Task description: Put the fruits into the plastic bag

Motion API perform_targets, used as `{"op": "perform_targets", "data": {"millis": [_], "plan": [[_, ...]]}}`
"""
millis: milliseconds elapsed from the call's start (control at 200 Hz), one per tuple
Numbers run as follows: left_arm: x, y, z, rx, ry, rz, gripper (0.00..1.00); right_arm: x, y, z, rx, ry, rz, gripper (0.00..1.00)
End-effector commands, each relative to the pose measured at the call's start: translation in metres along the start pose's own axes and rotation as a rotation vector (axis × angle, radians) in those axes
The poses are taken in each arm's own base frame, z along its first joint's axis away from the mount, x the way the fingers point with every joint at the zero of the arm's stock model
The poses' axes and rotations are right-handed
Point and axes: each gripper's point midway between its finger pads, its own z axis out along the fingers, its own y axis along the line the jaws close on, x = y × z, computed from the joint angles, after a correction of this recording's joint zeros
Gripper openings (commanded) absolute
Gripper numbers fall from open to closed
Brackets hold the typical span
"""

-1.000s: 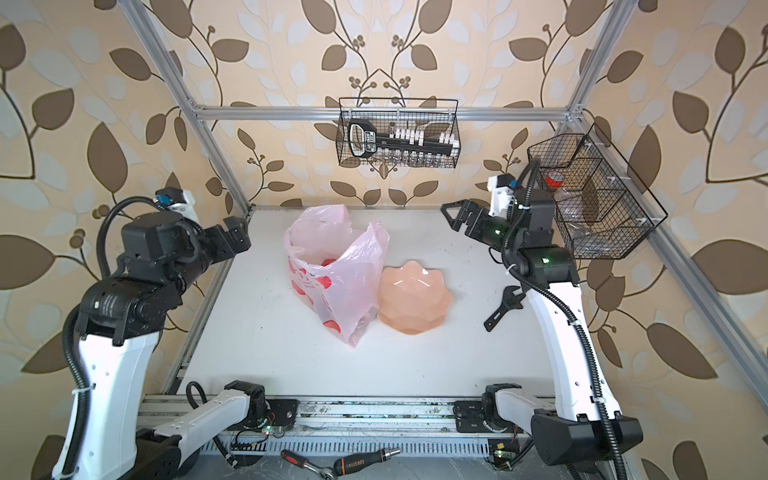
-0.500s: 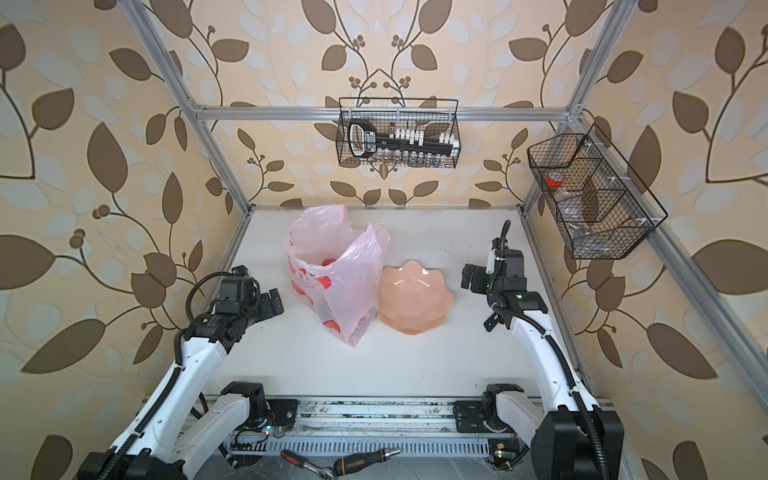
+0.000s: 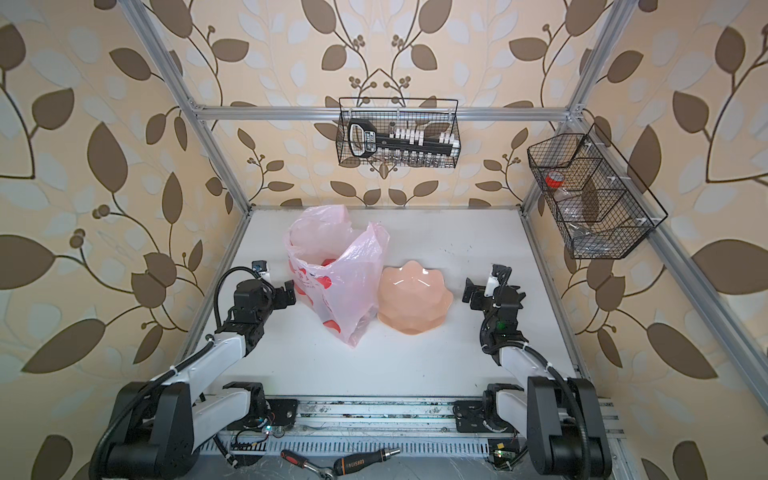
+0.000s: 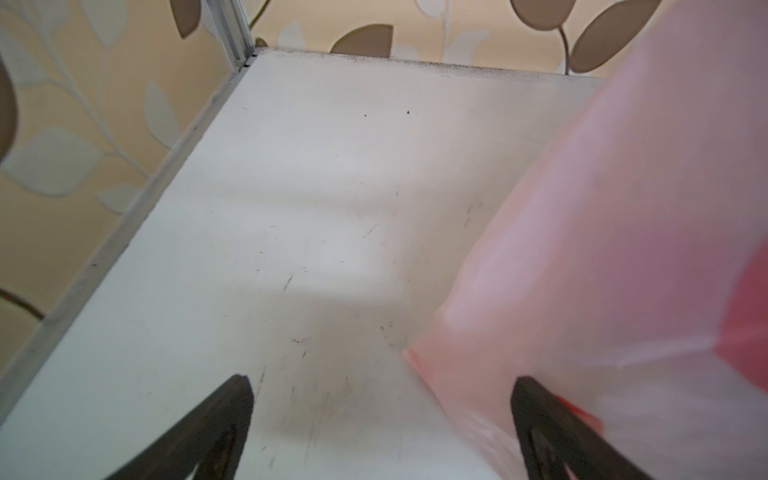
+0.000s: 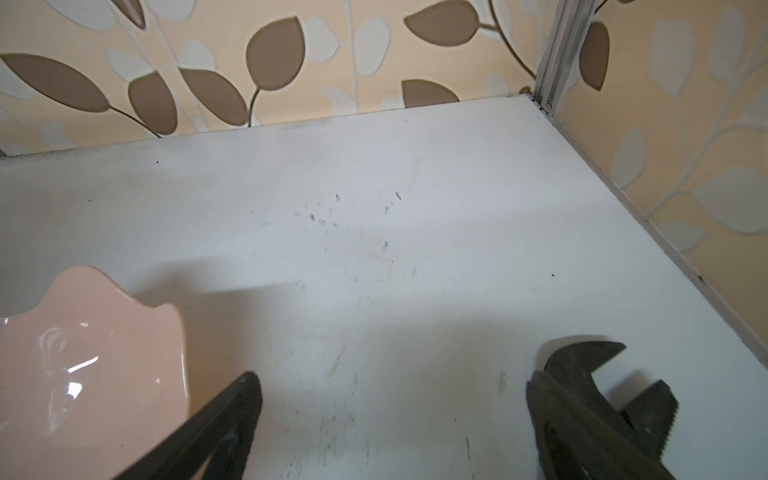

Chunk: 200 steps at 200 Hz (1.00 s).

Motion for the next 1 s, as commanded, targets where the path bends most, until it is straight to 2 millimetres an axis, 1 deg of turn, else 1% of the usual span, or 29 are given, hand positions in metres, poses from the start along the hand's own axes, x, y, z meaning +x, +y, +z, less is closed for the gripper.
{"op": "perform_targets", "data": {"millis": [0, 55, 100, 140, 160, 170, 210, 265, 310, 370, 445, 585, 685, 710, 800, 895, 995], "plan": [[-0.026, -0.011, -0.001, 0.077, -0.196, 0.000, 0.99, -0.021, 0.011, -0.002, -0.055, -0.172, -0.038, 1.00], [-0.025, -0.013, 0.004, 0.084, -0.200, 0.004, 0.99, -0.014, 0.006, -0.003, -0.026, -0.189, -0.024, 1.00], [-0.020, -0.018, 0.013, 0.112, -0.188, 0.015, 0.99, -0.019, 0.009, -0.003, -0.042, -0.218, -0.025, 1.00], [-0.011, -0.028, 0.020, 0.167, -0.177, 0.044, 0.99, -0.014, 0.011, -0.002, -0.050, -0.185, -0.041, 1.00], [-0.007, -0.029, 0.024, 0.178, -0.174, 0.049, 0.99, -0.014, 0.012, -0.003, -0.049, -0.186, -0.047, 1.00], [-0.002, -0.030, 0.028, 0.179, -0.162, 0.053, 0.99, -0.013, 0.012, -0.003, -0.048, -0.191, -0.048, 1.00], [-0.006, -0.030, 0.033, 0.176, -0.190, 0.054, 0.99, -0.017, 0.010, -0.002, -0.040, -0.205, -0.037, 1.00], [-0.005, -0.026, 0.034, 0.159, -0.151, 0.040, 0.99, -0.013, 0.007, 0.001, -0.019, -0.170, -0.032, 1.00], [-0.001, -0.024, 0.035, 0.144, -0.108, 0.033, 0.99, -0.014, 0.007, 0.001, -0.019, -0.181, -0.034, 1.00], [-0.004, -0.022, 0.037, 0.131, -0.139, 0.030, 0.99, -0.015, 0.007, 0.001, -0.016, -0.180, -0.034, 1.00], [-0.003, -0.023, 0.039, 0.135, -0.101, 0.031, 0.99, -0.015, 0.006, 0.002, 0.009, -0.175, -0.038, 1.00], [-0.003, -0.020, 0.041, 0.119, -0.102, 0.022, 0.99, -0.015, -0.001, 0.000, 0.077, -0.180, -0.035, 1.00], [-0.003, -0.021, 0.041, 0.122, -0.097, 0.026, 0.99, -0.015, 0.000, -0.001, 0.113, -0.181, -0.058, 1.00], [-0.003, -0.021, 0.041, 0.121, -0.096, 0.025, 0.99, -0.015, 0.002, -0.002, 0.124, -0.182, -0.070, 1.00], [-0.003, -0.021, 0.042, 0.123, -0.093, 0.026, 0.99, -0.016, -0.003, -0.005, 0.180, -0.194, -0.066, 1.00], [-0.003, -0.022, 0.042, 0.122, -0.091, 0.026, 0.99, -0.016, -0.008, -0.004, 0.185, -0.189, -0.046, 1.00], [-0.003, -0.022, 0.043, 0.124, -0.085, 0.027, 0.99, -0.016, -0.007, -0.004, 0.181, -0.190, -0.043, 1.00]]}}
